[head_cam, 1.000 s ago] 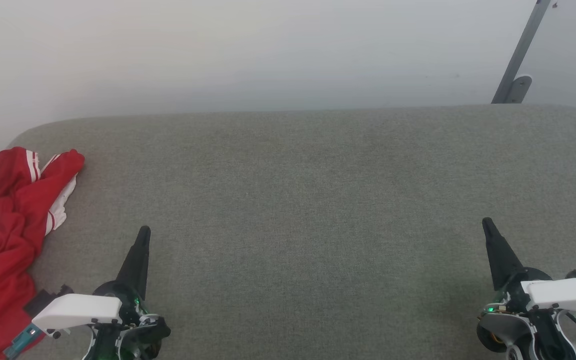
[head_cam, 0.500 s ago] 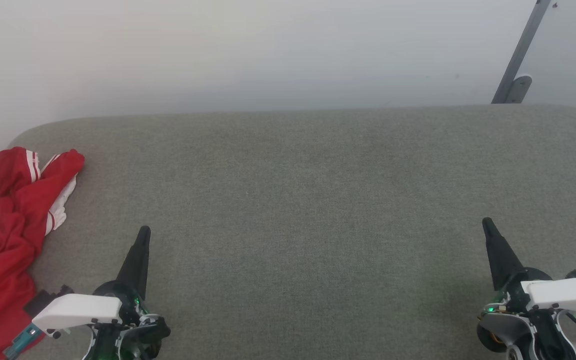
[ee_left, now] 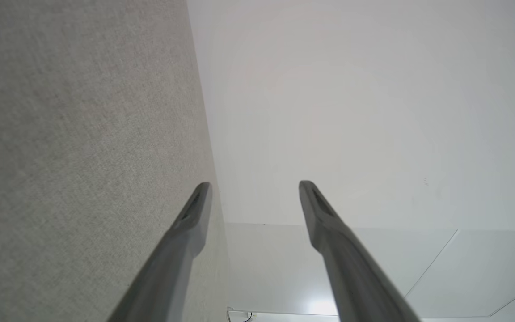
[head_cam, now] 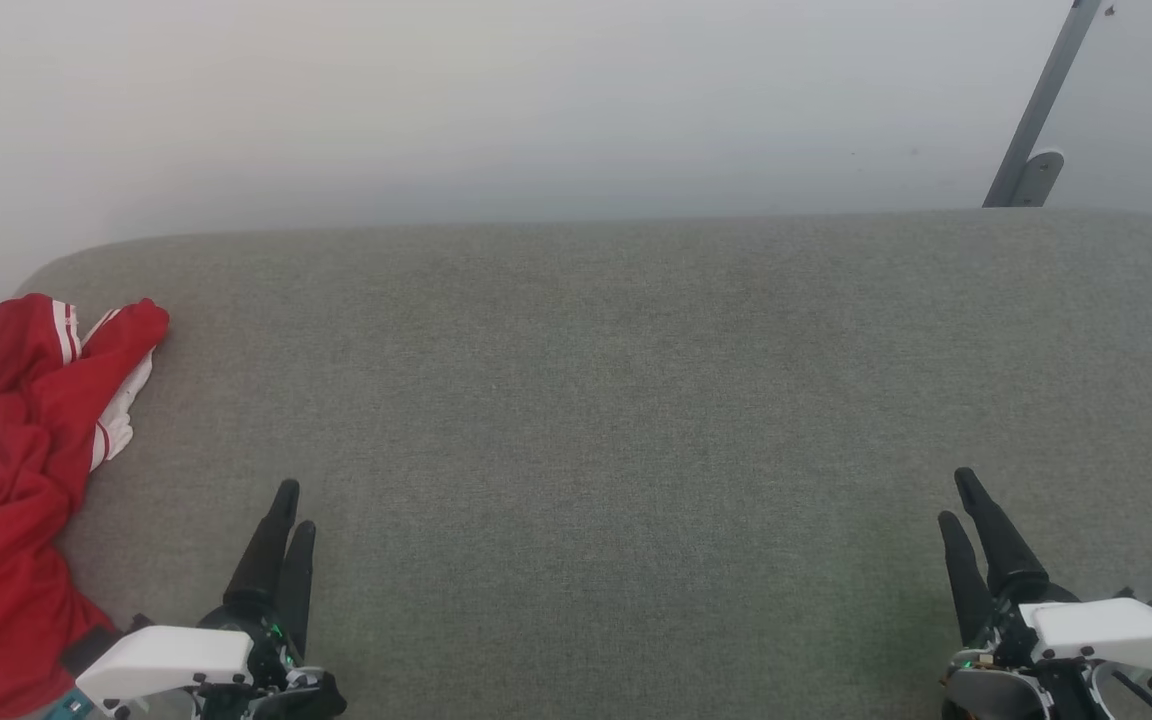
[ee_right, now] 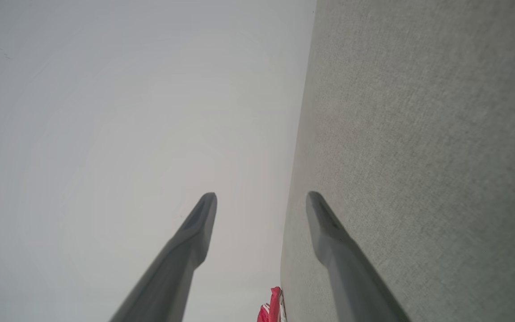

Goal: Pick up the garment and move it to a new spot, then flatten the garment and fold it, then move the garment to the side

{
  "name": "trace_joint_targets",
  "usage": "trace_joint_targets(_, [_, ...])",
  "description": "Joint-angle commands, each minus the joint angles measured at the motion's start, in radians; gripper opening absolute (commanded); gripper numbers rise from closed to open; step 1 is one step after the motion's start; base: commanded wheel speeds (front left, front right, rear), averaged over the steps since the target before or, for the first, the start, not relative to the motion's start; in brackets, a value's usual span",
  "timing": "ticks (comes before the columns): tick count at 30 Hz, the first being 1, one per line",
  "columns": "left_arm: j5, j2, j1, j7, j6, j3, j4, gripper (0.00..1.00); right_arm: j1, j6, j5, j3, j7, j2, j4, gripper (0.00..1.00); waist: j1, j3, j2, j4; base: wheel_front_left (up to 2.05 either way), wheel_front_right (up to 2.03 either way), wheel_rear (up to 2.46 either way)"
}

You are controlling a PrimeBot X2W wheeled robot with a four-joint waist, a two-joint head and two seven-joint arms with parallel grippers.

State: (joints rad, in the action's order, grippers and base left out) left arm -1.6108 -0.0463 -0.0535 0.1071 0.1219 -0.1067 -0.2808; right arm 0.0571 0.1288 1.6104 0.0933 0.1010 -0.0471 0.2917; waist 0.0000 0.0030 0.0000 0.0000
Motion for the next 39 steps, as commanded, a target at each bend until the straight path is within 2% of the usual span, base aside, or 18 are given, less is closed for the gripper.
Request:
trace_joint_targets(1, [0.003, -0.002, -0.019, -0.007, -0.002, 0.000, 0.032, 1.00, 0.031, 0.002, -0.004, -0.012, -0.013, -0.003, -0.024, 1.00, 0.0000, 0.000, 0.0000, 0.000, 0.00, 0.00, 0.00])
trace_joint_targets(17, [0.065, -0.022, -0.006, -0.057, -0.032, 0.014, 0.101, 1.00, 0.069, 0.002, -0.087, -0.083, -0.082, -0.037, -0.033, 1.00, 0.0000, -0.002, 0.0000, 0.001, 0.00, 0.00, 0.00])
trace_joint_targets(29, [0.252, -0.091, -0.001, -0.127, -0.073, 0.059, 0.121, 1.00, 0.103, 0.002, -0.289, -0.149, -0.137, -0.083, -0.002, 1.00, 0.0000, -0.010, 0.0000, 0.003, 0.00, 0.00, 0.00])
trace_joint_targets(39, [0.425, -0.151, -0.005, -0.172, -0.112, 0.105, 0.113, 1.00, 0.133, 0.002, -0.460, -0.176, -0.138, -0.109, 0.025, 1.00, 0.0000, -0.020, 0.0000, 0.004, 0.00, 0.00, 0.00])
